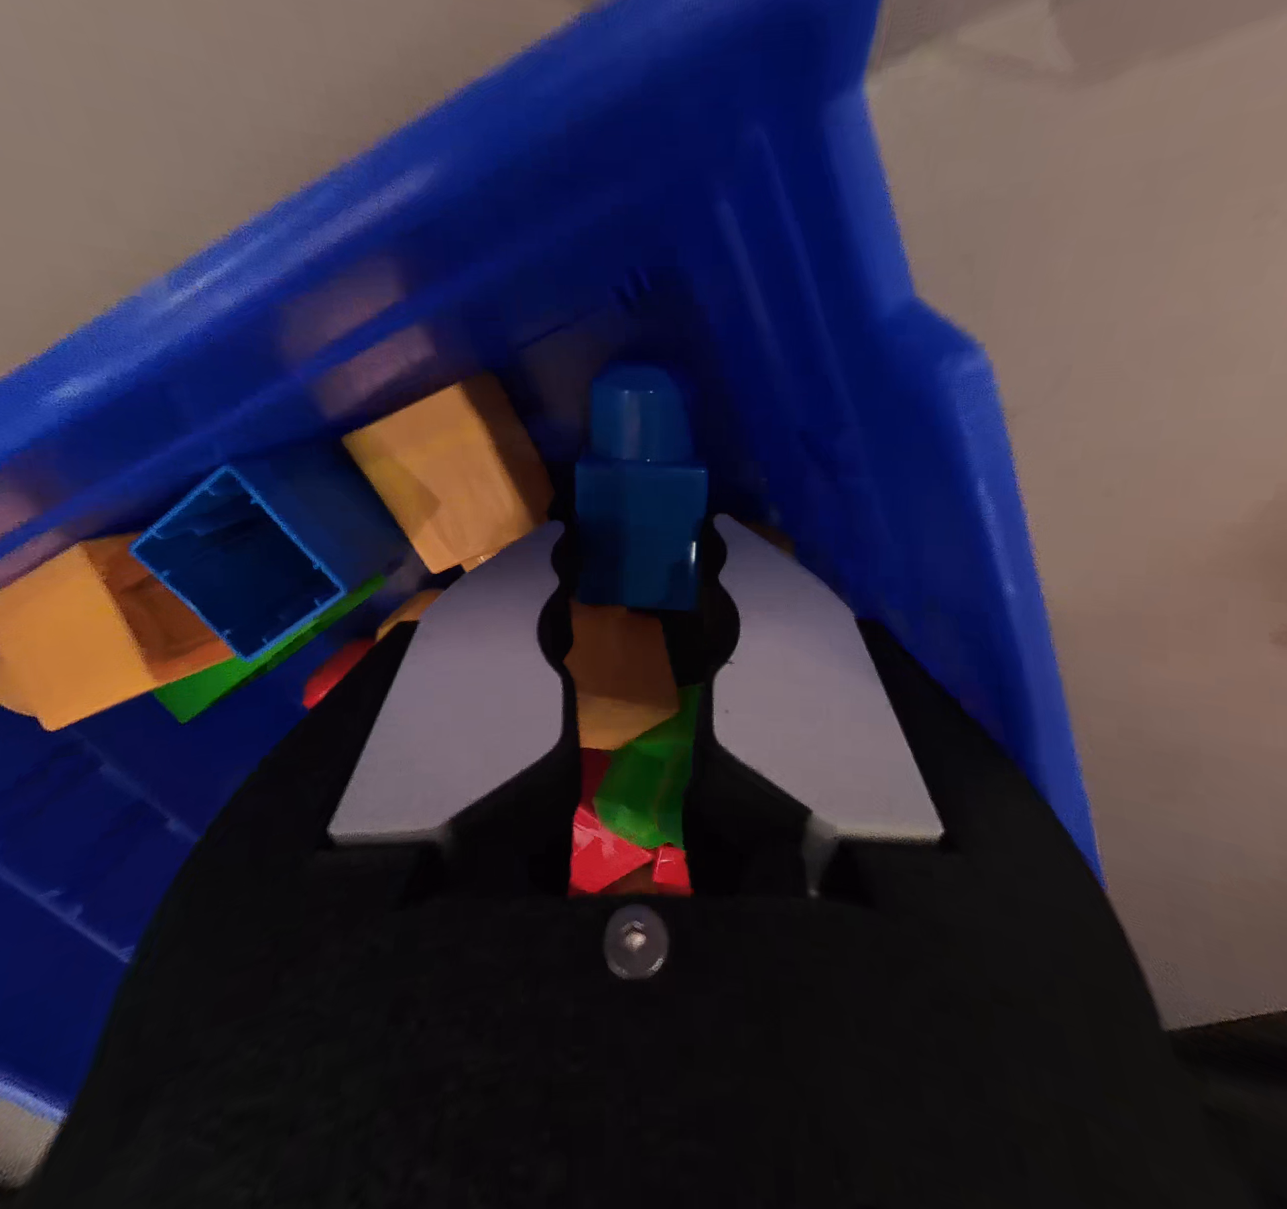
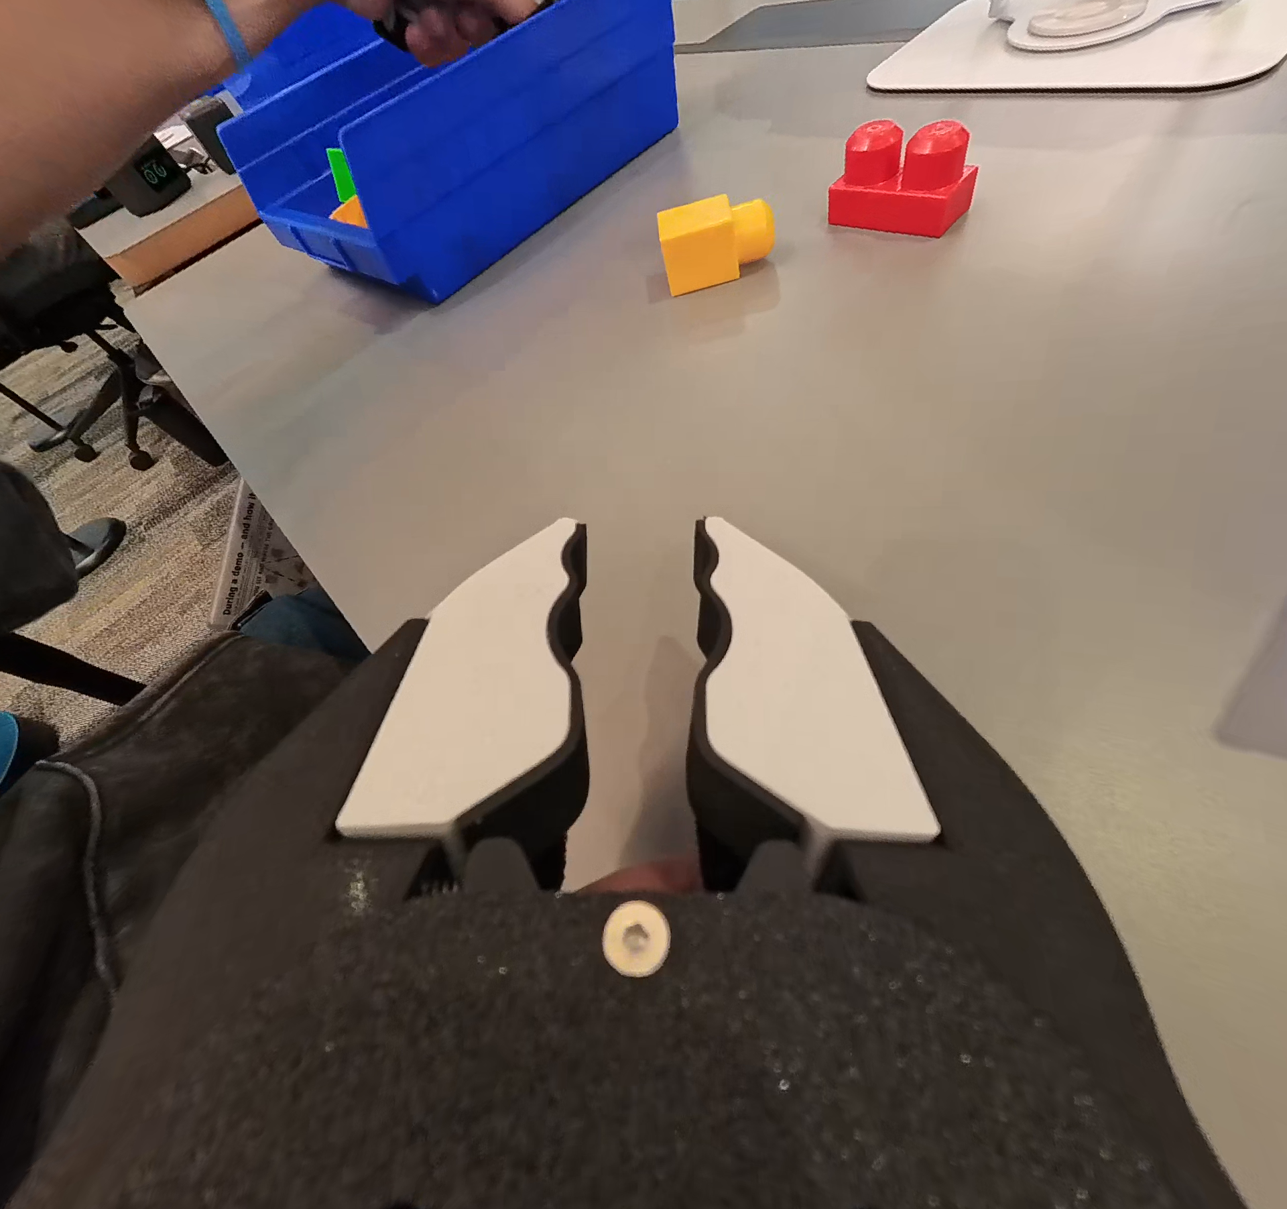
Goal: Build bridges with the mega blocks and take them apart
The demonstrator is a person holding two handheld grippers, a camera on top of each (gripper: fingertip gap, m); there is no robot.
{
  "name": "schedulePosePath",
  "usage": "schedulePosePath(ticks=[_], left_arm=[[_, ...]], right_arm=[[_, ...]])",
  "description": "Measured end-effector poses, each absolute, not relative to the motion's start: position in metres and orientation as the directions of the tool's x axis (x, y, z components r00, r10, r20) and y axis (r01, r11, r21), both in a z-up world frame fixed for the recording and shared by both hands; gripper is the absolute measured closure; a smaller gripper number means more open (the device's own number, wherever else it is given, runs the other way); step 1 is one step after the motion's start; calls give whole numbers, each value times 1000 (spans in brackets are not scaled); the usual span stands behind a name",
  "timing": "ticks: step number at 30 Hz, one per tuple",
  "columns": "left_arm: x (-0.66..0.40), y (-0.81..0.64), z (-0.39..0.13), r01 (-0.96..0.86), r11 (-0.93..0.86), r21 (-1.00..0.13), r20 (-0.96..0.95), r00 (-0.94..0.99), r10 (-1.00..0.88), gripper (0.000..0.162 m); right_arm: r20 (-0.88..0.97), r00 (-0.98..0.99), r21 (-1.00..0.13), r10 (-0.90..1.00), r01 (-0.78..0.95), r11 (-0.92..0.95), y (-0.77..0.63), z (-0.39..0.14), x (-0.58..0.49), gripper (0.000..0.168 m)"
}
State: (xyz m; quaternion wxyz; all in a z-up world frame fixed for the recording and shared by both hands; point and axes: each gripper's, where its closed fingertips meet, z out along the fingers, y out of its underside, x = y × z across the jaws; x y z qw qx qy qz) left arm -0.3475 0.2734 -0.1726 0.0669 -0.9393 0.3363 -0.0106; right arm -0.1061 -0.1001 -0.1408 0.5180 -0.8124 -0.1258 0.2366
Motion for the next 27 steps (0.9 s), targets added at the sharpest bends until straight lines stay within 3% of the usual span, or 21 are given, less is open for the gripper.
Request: schedulePosePath(ticks=[4, 9, 12, 18, 27], left_arm=[[-352, 270, -152, -619, -744, -253, 35, 762, -646, 128], [-357, 246, -68, -596, -657, -461, 92, 705, -703, 128], [-349, 209, -32, -632, -586, -507, 55, 655, -754, 128], [-296, 135, -19, -739, -464, -488, -19, 541, -841, 128], [-223, 141, -131, -839, -488, -240, 17, 499, -866, 128]], right_arm=[[-264, 857, -900, 442, -54, -432, -100, -140, -105, 139], [-271, 857, -900, 438, -65, -431, -99, -139, -103, 139], [-274, 859, -900, 433, -70, -429, -99, -139, -103, 139], [-303, 849, -890, 432, -91, -446, -97, -139, -102, 140], [-382, 816, -870, 434, -158, -468, -96, -136, -99, 140]])
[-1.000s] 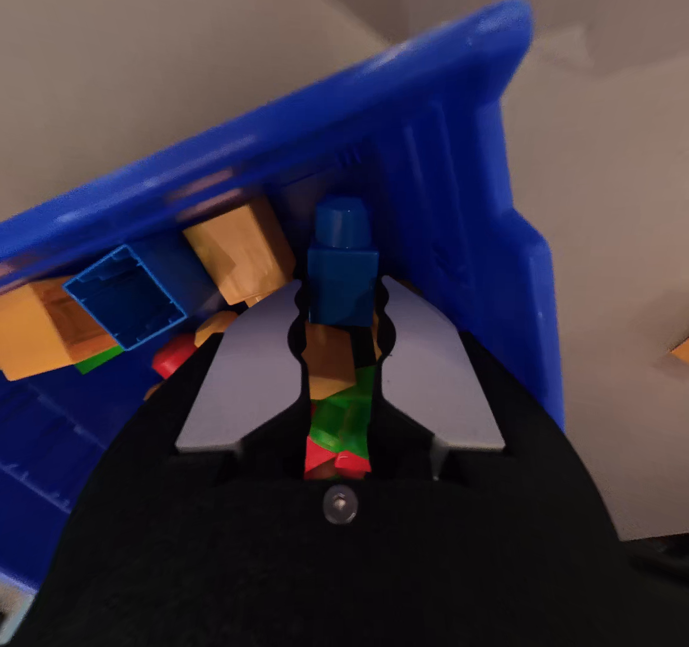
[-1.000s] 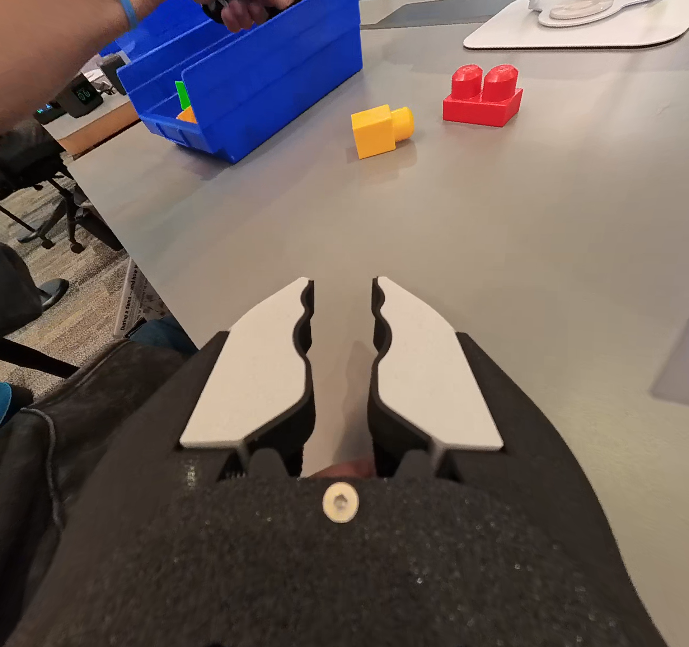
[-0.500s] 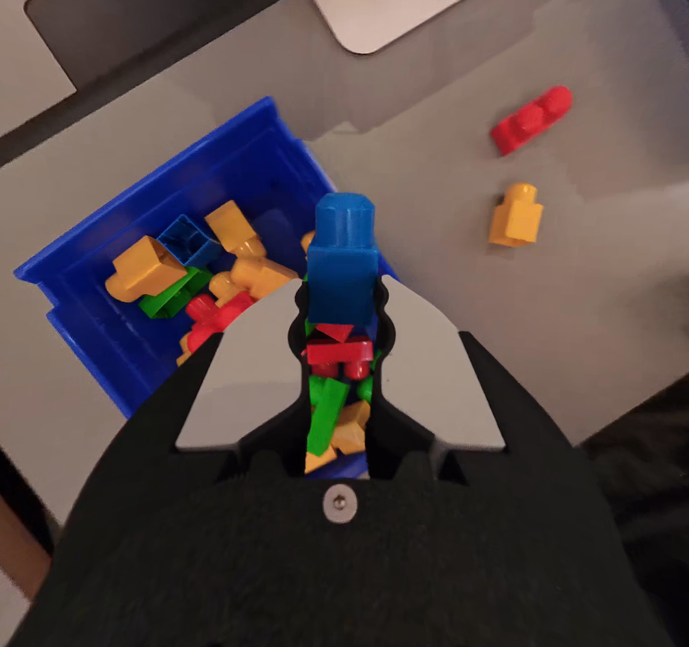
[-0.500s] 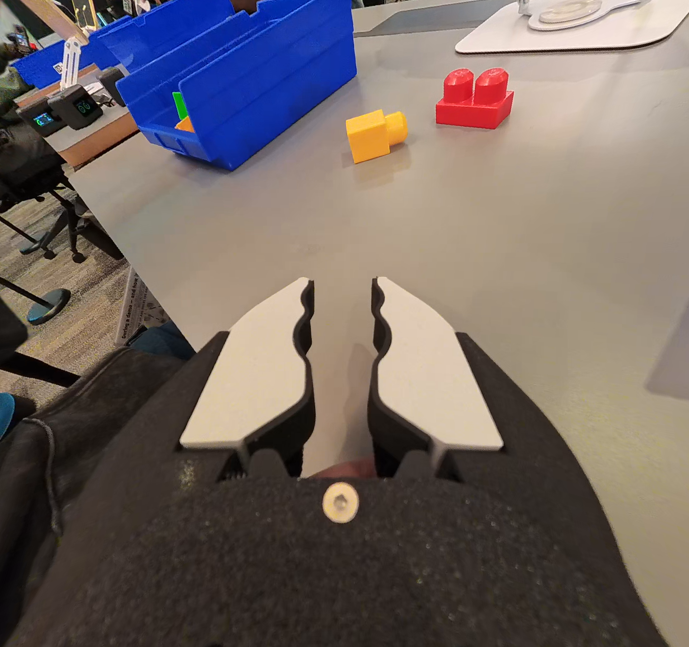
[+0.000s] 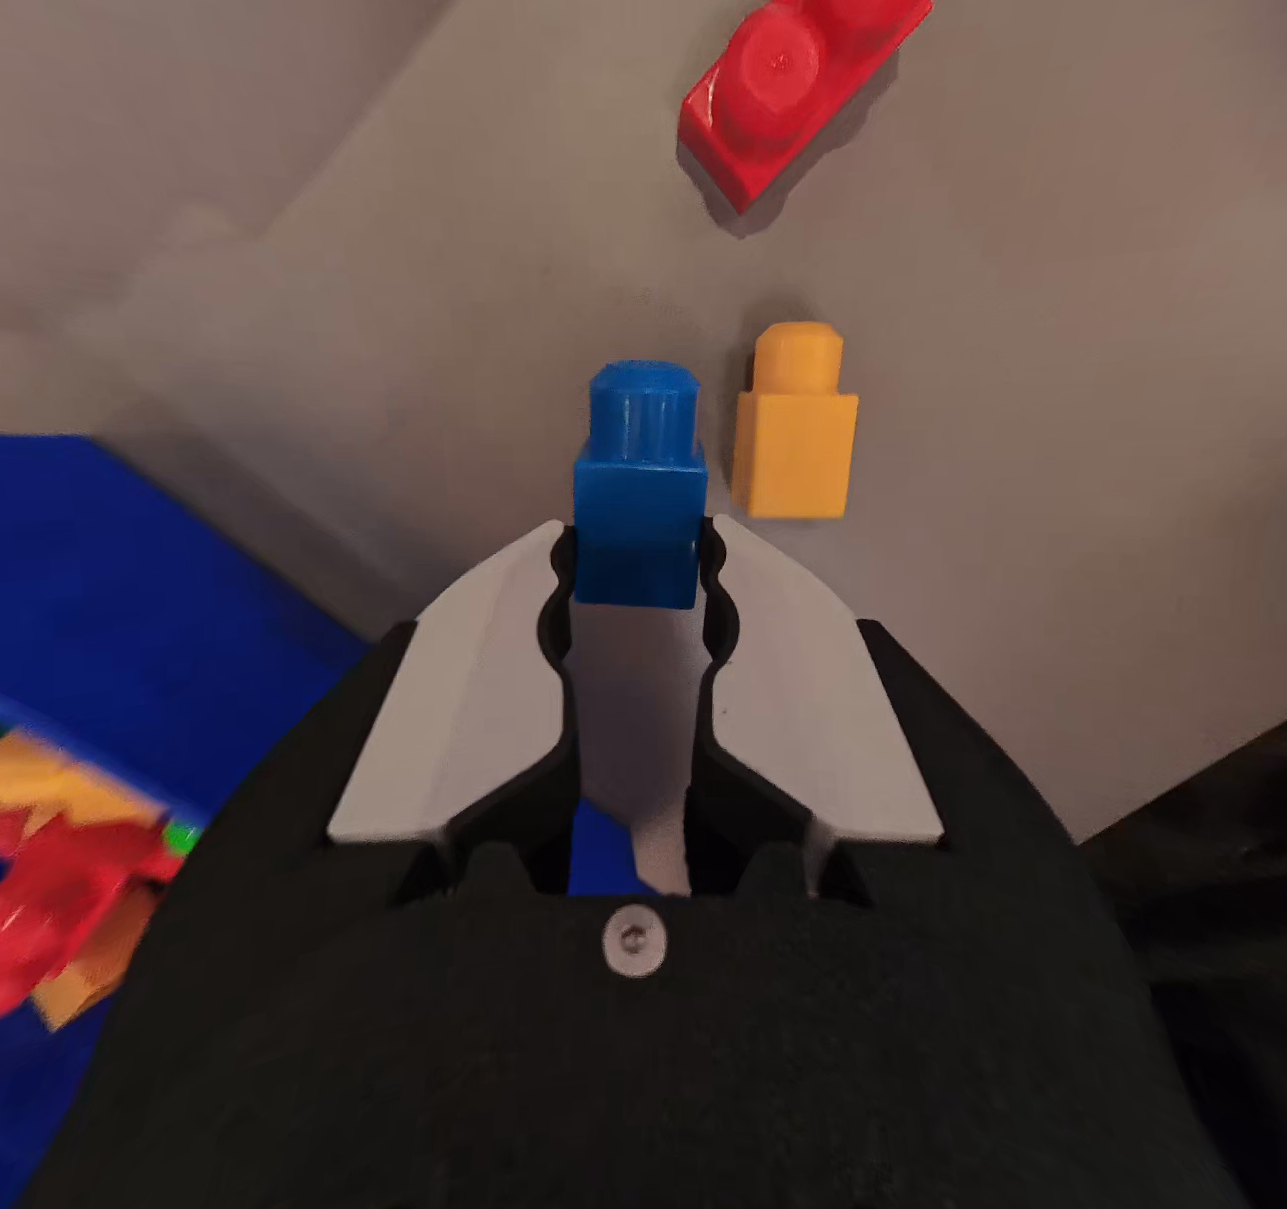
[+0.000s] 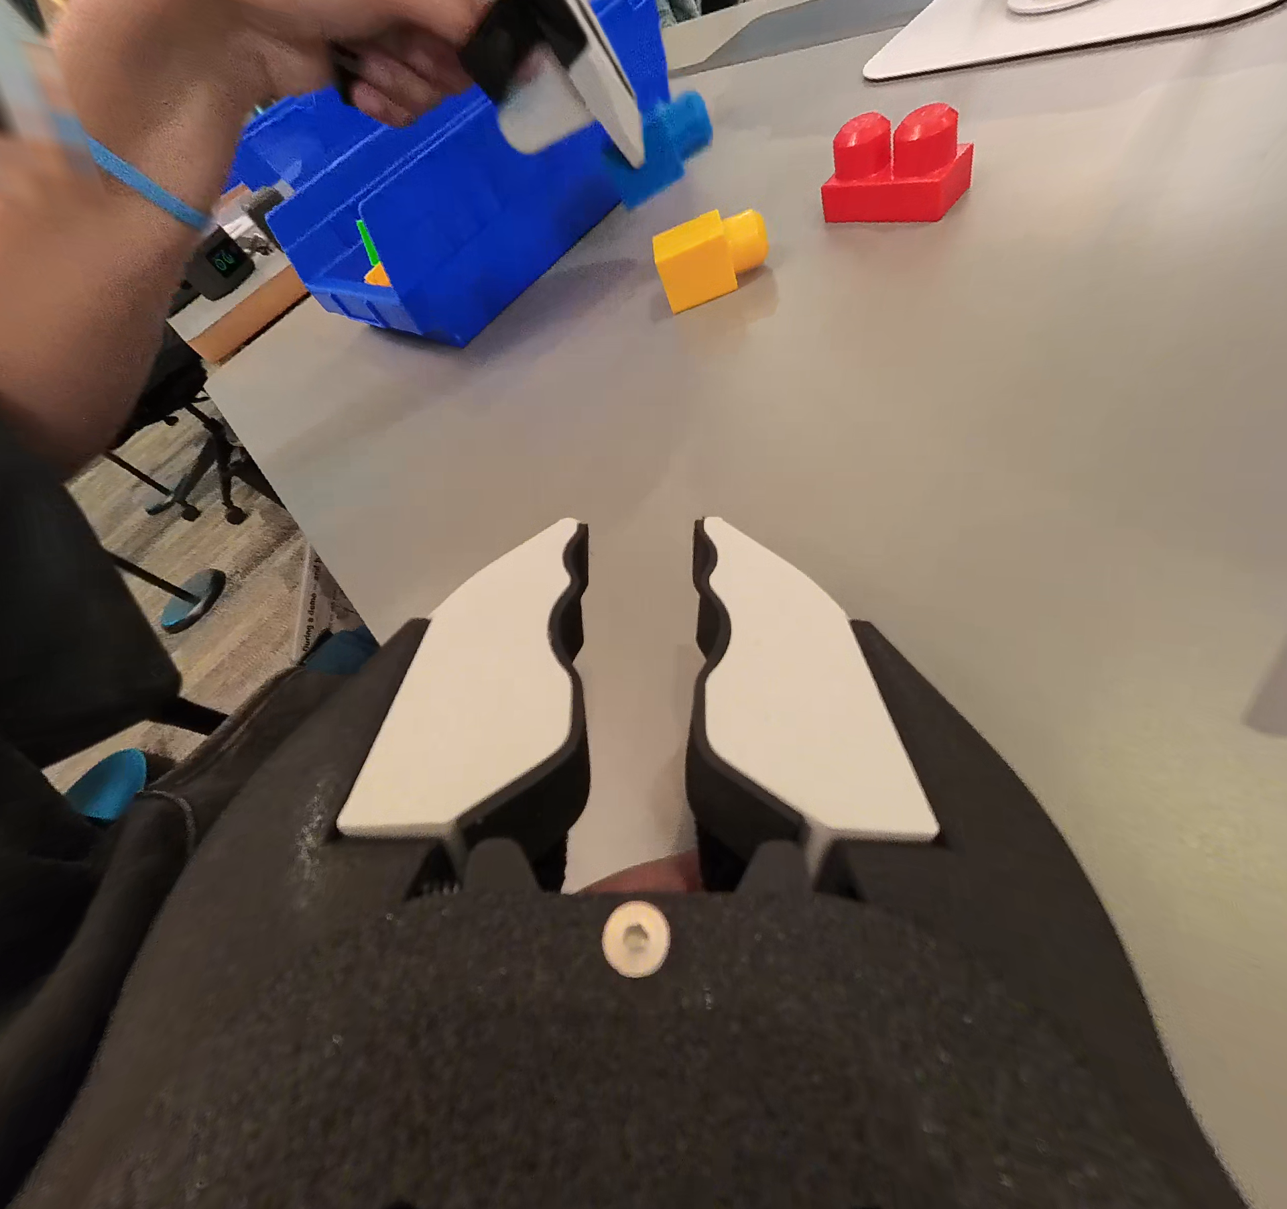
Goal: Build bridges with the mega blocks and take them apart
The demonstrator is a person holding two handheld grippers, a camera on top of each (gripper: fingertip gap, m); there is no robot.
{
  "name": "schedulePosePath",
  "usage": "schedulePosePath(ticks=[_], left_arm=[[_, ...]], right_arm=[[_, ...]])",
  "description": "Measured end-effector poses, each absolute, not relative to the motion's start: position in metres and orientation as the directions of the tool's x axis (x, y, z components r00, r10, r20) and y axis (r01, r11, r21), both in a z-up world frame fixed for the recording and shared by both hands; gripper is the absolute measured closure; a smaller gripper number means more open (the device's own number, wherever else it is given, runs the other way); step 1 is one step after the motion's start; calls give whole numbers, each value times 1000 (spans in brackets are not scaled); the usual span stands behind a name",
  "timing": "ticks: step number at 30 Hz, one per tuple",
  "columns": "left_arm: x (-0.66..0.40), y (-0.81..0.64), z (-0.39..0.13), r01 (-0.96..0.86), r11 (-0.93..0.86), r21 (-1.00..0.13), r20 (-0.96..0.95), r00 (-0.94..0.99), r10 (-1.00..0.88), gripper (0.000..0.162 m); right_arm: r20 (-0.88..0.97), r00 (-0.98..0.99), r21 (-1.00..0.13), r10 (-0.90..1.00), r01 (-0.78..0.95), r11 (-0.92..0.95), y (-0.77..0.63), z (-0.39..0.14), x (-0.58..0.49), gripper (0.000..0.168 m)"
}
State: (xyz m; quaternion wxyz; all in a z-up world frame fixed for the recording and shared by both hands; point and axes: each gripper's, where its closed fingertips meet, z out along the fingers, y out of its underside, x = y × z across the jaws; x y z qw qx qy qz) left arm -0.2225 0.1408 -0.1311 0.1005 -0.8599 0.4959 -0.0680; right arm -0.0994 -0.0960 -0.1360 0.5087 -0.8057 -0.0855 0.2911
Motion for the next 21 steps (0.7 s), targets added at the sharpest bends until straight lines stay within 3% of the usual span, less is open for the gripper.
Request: schedulePosePath(ticks=[5, 14, 21], left_arm=[[-211, 149, -164, -842, -511, -170, 68, 508, -859, 128], [-199, 136, -173, -840, -512, -178, 211, 476, -854, 127], [-195, 128, -167, -810, -550, -203, 327, 473, -818, 113]], right_arm=[[-413, 802, -860, 432, -187, -475, -96, -135, -98, 140], [-436, 790, -850, 432, -203, -487, -95, -135, -98, 140], [-431, 794, -851, 429, -201, -485, -95, -135, -97, 140]])
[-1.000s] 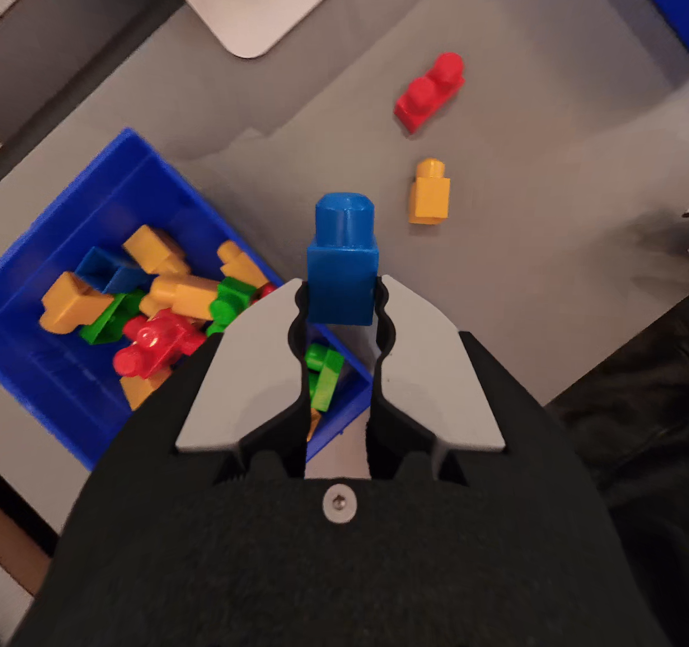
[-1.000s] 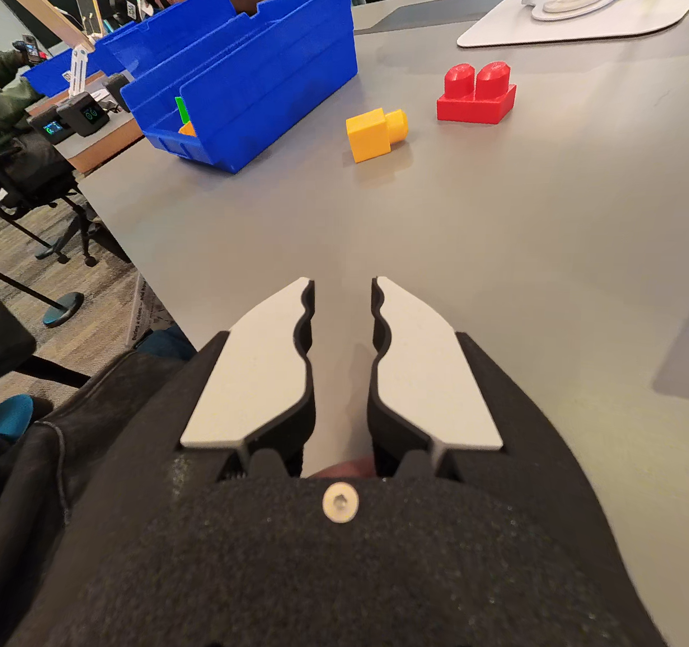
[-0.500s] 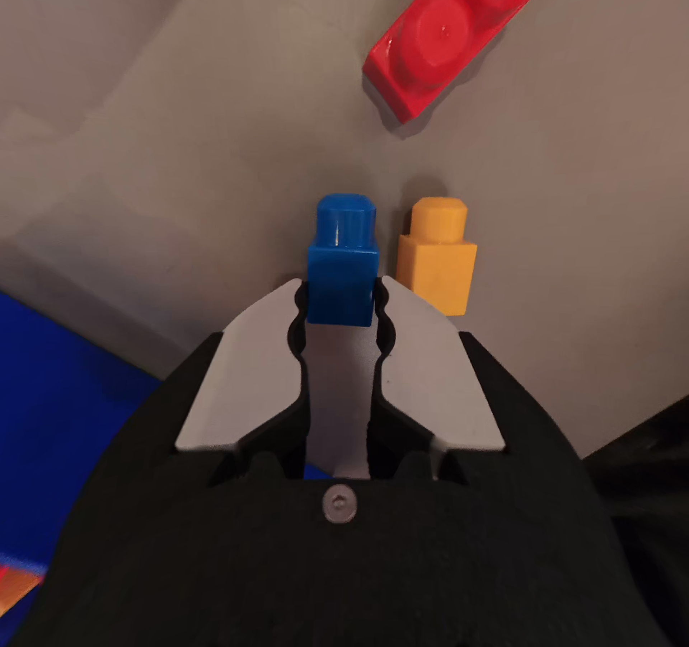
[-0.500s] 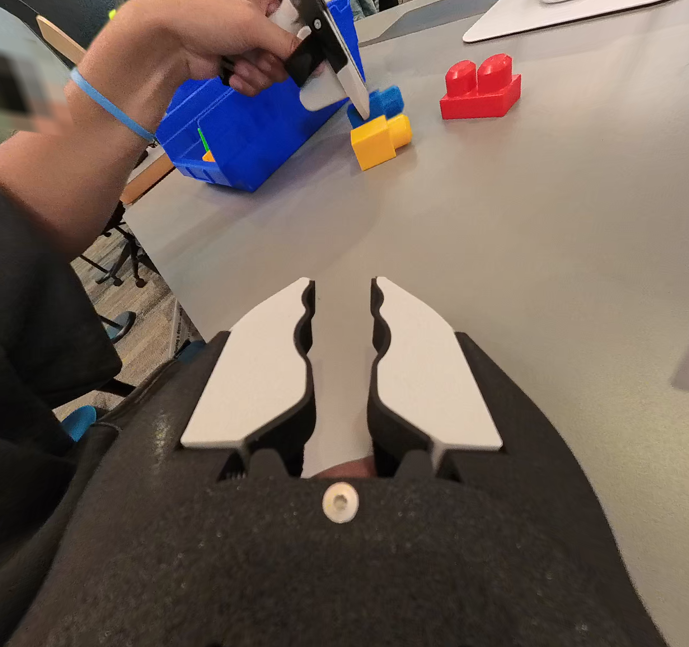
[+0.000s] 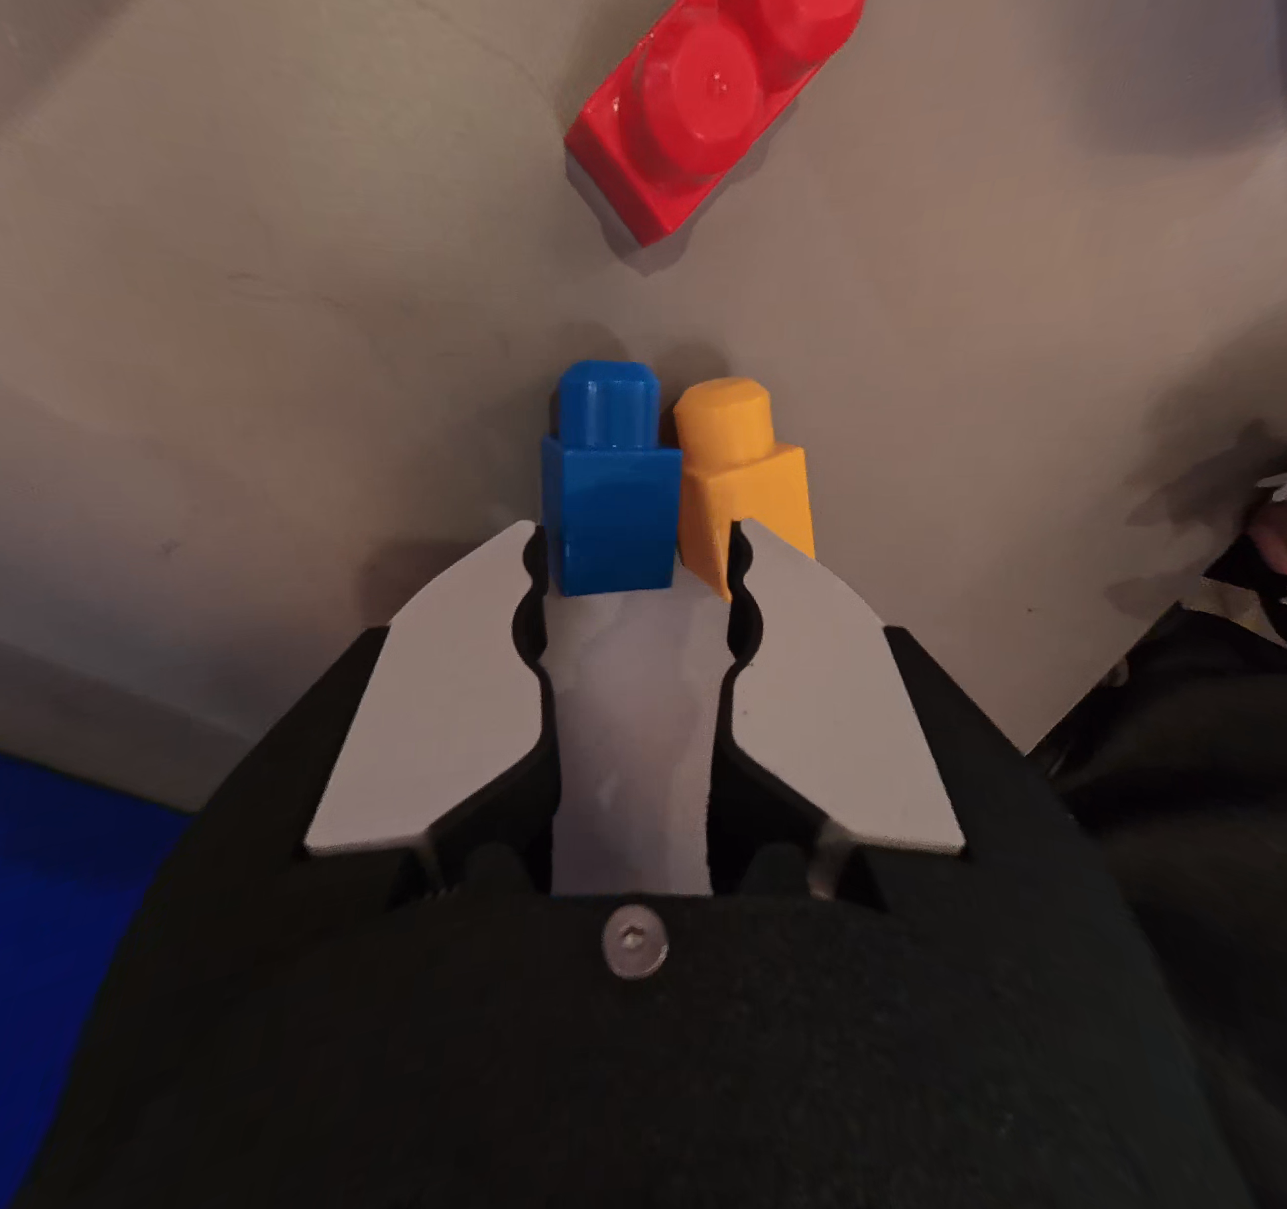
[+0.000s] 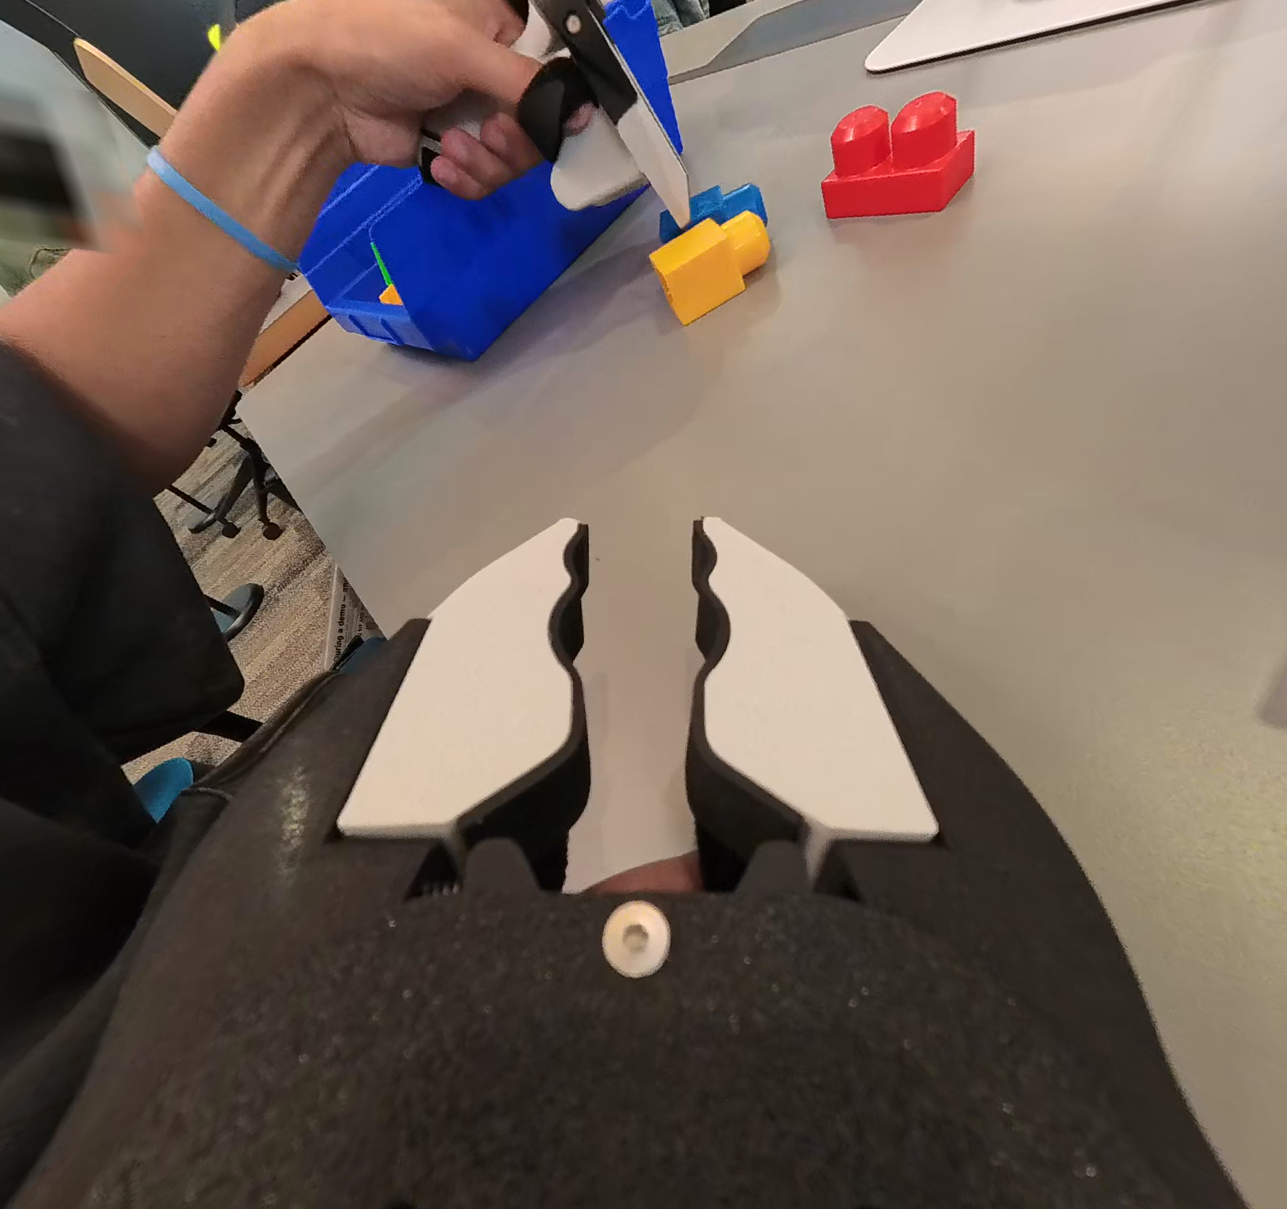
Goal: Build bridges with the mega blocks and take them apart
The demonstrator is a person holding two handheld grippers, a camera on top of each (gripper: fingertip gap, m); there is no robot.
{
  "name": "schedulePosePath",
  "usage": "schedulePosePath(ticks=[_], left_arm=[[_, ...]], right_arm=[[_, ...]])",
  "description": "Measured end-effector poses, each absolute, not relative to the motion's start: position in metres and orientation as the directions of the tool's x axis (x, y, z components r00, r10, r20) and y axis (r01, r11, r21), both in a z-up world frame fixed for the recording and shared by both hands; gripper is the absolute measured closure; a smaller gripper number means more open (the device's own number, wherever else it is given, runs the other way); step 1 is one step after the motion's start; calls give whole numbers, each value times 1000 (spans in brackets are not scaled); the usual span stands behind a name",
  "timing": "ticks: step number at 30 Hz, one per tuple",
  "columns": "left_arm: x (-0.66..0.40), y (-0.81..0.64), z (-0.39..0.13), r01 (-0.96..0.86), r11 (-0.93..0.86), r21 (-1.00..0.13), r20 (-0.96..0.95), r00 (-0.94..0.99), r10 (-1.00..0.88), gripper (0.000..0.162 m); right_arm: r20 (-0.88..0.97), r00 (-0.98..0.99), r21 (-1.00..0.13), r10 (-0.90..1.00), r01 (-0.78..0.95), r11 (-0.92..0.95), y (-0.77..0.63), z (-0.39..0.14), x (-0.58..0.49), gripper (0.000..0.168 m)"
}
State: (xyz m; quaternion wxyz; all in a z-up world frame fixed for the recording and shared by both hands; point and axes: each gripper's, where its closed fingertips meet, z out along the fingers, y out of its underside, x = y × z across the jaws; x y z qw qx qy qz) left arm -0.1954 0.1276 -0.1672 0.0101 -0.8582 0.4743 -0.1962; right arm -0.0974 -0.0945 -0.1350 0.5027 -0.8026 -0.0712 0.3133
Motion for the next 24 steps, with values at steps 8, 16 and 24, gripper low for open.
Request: schedulePosePath(ticks=[8, 16, 24], left_arm=[[-202, 118, -135, -788, -487, -376, 69, 500, -863, 86], [-194, 100, -153, -771, -380, -511, -182, 529, -829, 55], [-185, 117, -183, -752, -422, -507, -135, 553, -822, 51]], right_arm=[[-434, 791, -850, 431, -203, -486, -95, -135, -97, 140], [-463, 770, -839, 439, -220, -498, -95, -134, -97, 140], [-469, 769, -836, 435, -228, -499, -94, -134, -96, 140]])
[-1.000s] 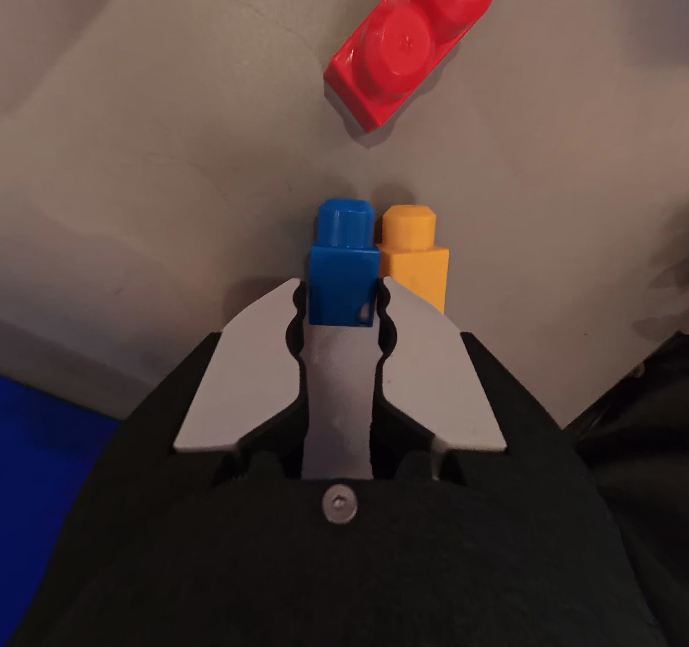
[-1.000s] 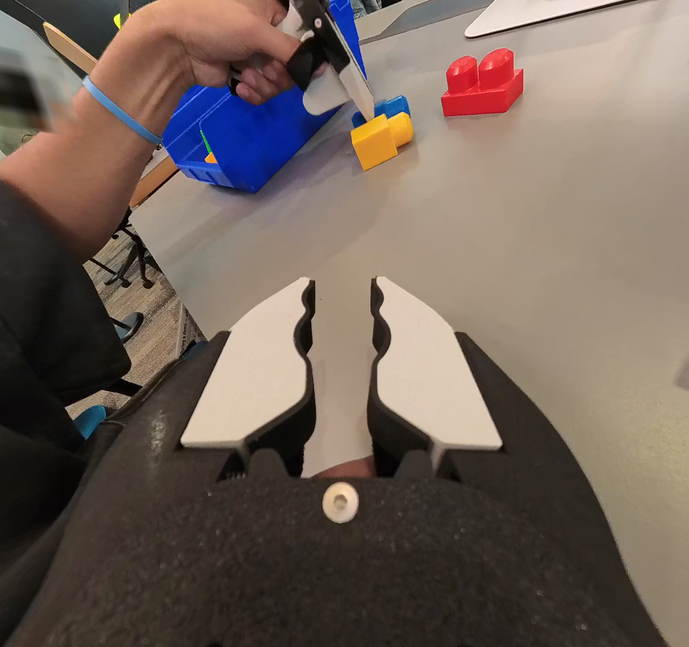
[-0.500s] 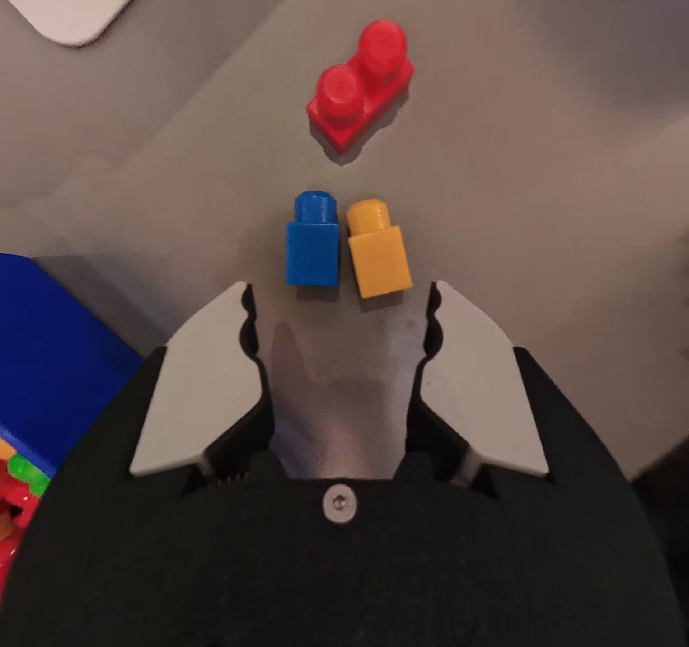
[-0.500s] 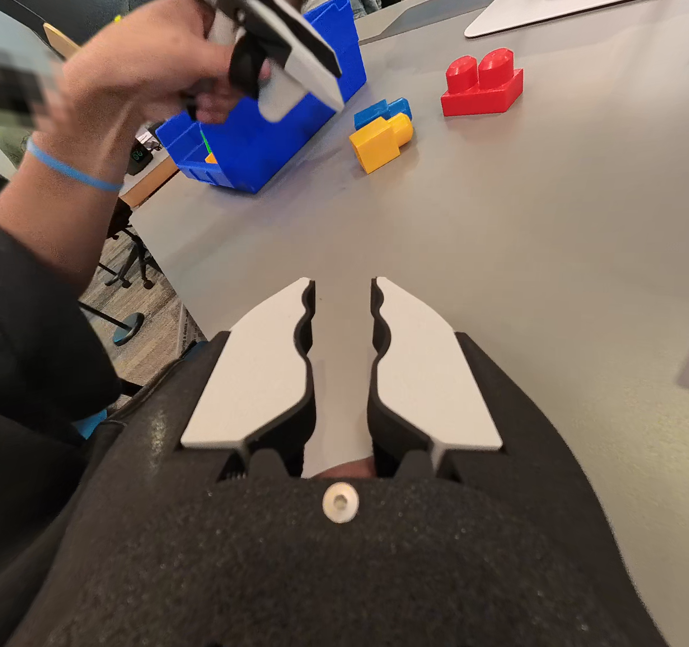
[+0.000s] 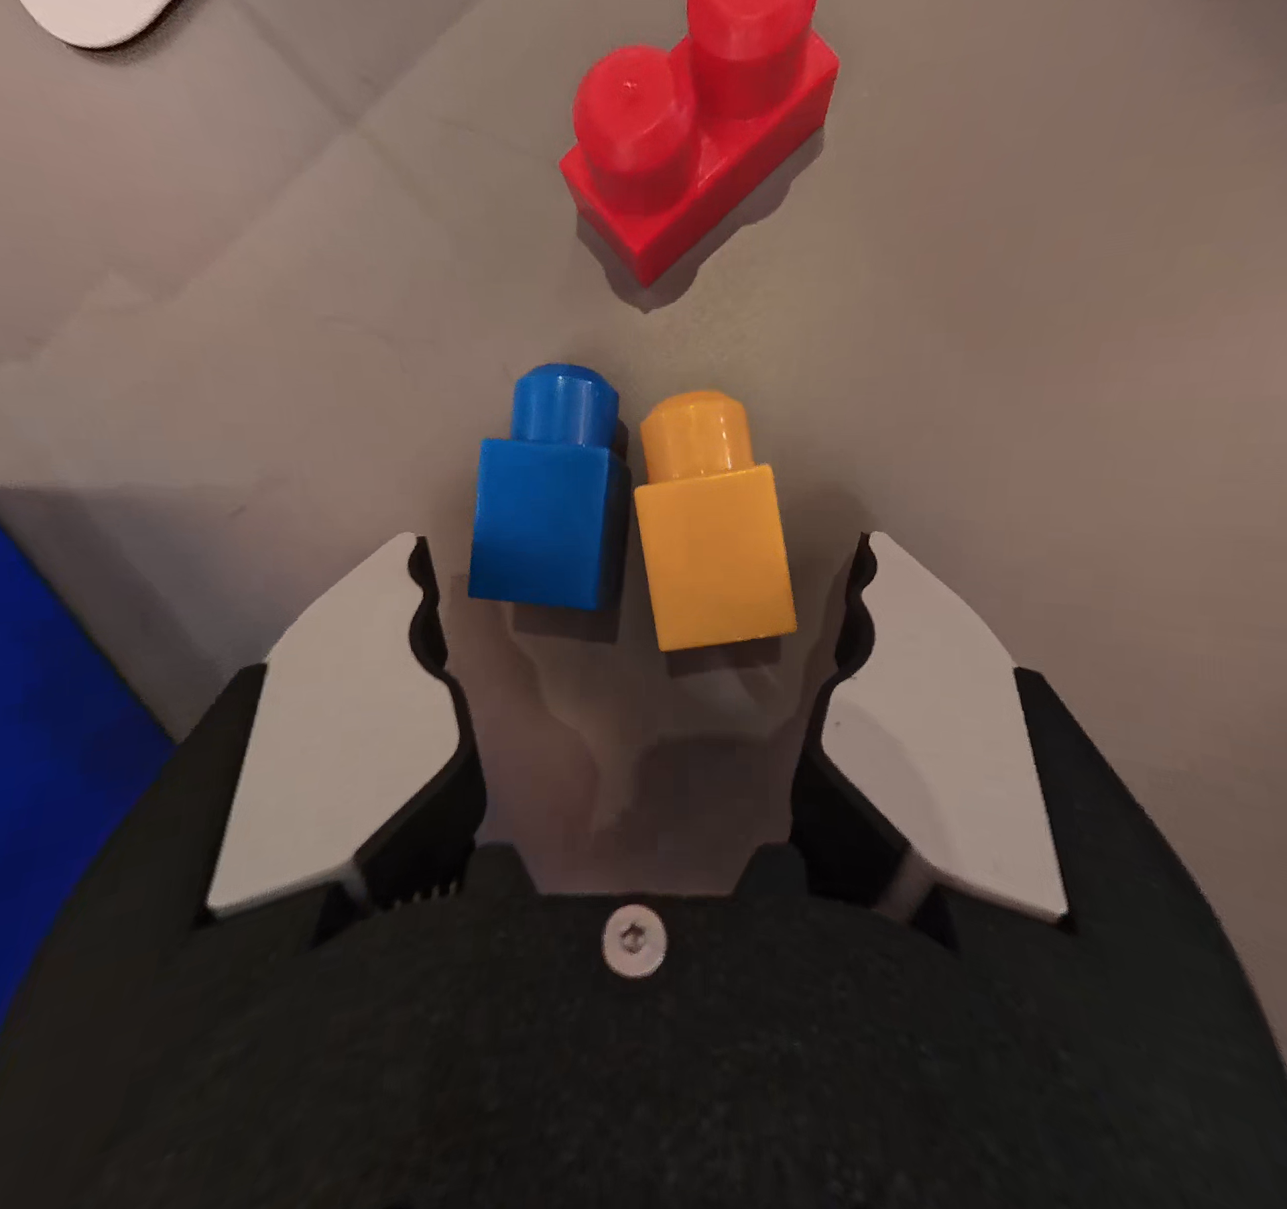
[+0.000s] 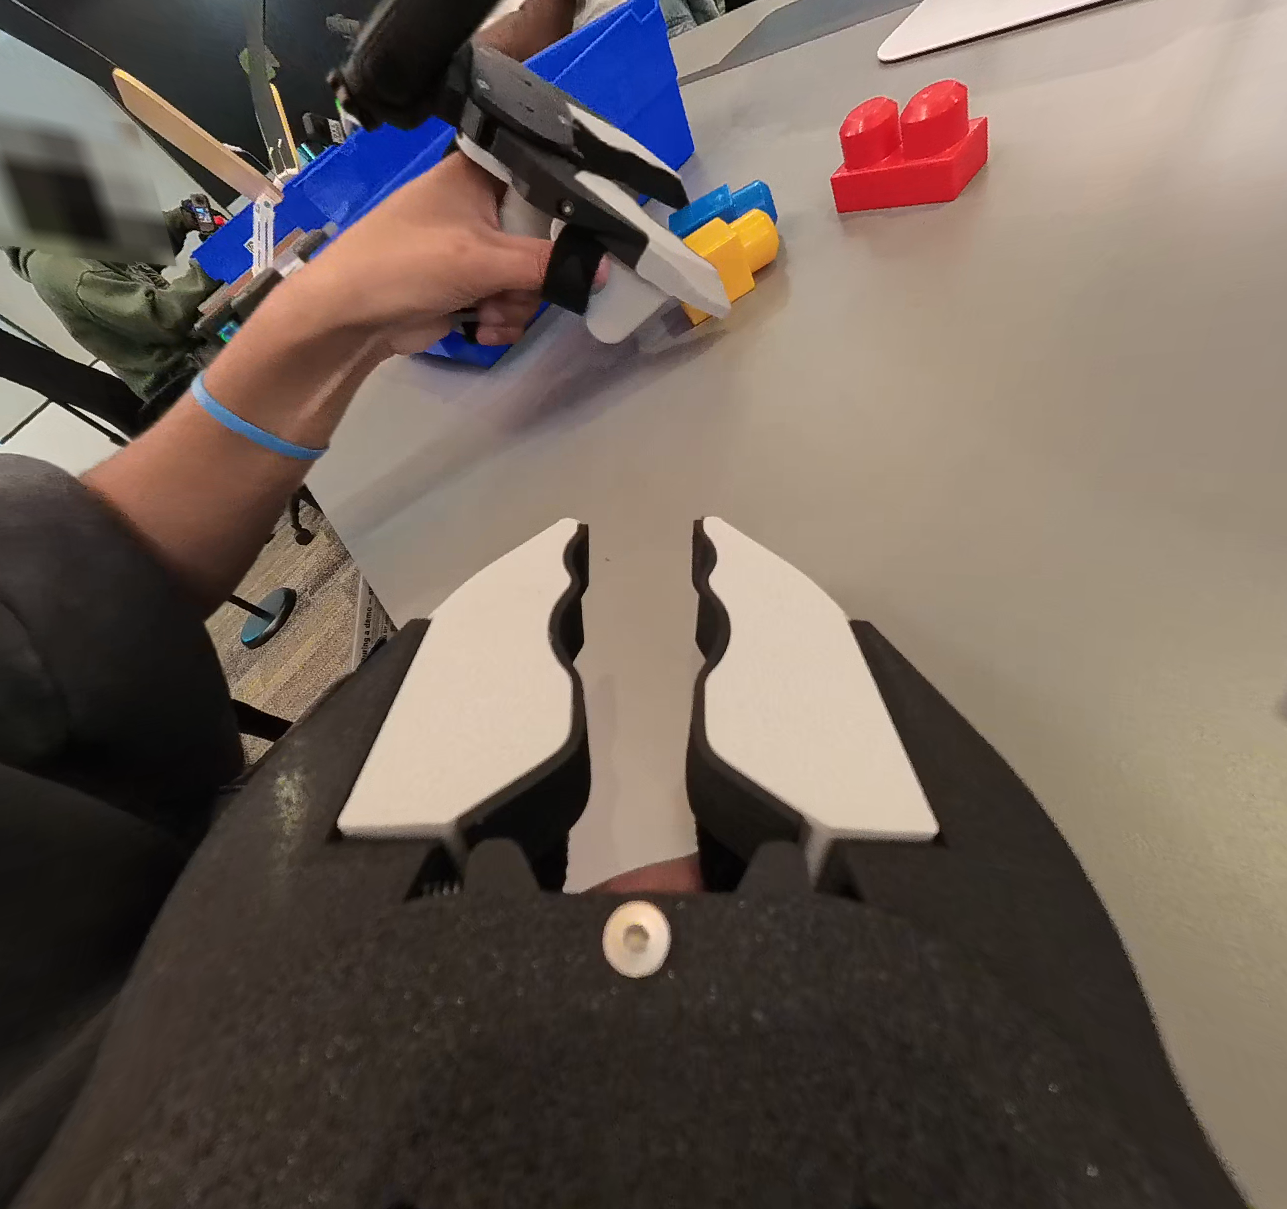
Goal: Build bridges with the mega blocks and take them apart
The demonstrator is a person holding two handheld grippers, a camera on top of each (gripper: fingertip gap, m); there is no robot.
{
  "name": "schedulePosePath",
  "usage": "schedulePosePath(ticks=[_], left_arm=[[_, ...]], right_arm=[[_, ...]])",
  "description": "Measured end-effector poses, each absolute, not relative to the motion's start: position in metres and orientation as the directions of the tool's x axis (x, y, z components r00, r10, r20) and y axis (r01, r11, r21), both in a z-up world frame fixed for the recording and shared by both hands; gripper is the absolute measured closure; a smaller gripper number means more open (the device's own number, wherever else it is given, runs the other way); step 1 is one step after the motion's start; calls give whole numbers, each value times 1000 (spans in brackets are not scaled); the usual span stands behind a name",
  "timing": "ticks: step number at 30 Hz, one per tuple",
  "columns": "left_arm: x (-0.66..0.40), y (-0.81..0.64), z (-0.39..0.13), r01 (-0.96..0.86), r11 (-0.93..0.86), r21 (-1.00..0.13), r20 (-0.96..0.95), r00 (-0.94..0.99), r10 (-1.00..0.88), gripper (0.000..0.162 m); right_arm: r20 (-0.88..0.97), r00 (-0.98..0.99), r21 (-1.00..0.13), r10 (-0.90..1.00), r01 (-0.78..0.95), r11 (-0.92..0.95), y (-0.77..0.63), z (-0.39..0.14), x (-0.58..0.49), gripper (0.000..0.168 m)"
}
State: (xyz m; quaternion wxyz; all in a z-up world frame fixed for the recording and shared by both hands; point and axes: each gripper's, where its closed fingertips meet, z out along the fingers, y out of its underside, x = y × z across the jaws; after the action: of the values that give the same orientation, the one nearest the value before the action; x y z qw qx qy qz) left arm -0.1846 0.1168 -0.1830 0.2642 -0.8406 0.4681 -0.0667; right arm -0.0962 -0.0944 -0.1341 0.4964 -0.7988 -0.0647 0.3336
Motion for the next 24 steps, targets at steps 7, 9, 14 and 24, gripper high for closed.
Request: schedulePosePath(ticks=[7, 9, 14, 24], left_arm=[[-184, 123, -188, -761, -450, -468, -94, 549, -830, 58], [-184, 123, -190, -772, -452, -446, -93, 542, -835, 60], [-182, 124, -192, -780, -457, -427, -78, 535, -841, 67], [-182, 126, -194, -785, -464, -410, -51, 527, -848, 71]], right_arm=[[-478, 765, -830, 431, -233, -507, -94, -135, -96, 140], [-478, 765, -830, 432, -233, -507, -94, -135, -96, 140], [-481, 763, -830, 431, -238, -505, -94, -134, -95, 140], [-488, 759, -826, 432, -242, -510, -94, -134, -95, 140]])
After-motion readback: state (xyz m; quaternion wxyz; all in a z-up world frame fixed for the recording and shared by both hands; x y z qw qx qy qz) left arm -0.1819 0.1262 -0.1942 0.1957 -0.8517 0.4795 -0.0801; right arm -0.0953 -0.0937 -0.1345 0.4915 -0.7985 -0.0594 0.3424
